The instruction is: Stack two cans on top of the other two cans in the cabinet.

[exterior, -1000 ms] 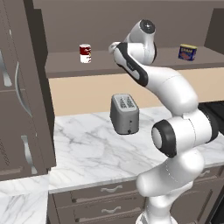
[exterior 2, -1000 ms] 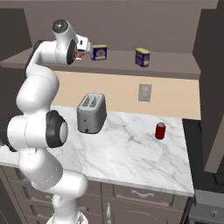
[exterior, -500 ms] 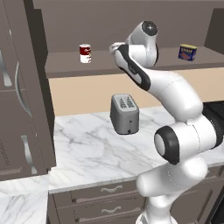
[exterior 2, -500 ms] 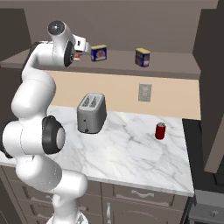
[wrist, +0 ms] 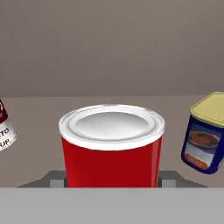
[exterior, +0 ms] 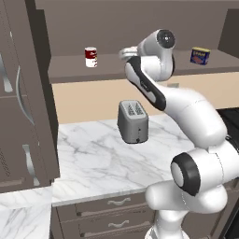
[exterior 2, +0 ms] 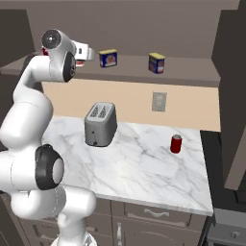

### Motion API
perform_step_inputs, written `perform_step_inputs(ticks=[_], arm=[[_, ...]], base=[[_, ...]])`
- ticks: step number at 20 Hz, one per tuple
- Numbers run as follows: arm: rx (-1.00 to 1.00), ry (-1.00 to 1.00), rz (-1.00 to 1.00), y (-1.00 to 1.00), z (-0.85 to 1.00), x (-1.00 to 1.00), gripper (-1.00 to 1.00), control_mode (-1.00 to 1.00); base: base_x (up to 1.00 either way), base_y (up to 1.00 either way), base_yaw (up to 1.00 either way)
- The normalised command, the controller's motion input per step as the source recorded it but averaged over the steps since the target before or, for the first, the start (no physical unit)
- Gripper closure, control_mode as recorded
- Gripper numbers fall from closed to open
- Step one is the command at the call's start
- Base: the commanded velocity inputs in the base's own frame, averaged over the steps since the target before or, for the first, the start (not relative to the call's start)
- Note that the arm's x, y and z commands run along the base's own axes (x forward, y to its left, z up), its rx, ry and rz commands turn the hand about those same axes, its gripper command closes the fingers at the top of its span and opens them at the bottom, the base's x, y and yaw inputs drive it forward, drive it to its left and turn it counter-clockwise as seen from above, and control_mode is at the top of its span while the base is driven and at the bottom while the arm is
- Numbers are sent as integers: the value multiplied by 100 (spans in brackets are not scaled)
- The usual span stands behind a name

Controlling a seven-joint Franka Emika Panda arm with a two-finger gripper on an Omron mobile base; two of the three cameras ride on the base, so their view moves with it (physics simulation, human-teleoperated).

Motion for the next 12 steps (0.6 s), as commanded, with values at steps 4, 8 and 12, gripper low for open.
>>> perform_step_inputs(ticks=[4,8,12], arm=[[-1,-14,-10,0,32,-18,100,-100],[-3,-18,-16,-3,24,-5,100,-100],[0,-3,-17,-4,31,0,100,-100]], base=[[0,0,0],[0,0,0],[0,0,0]])
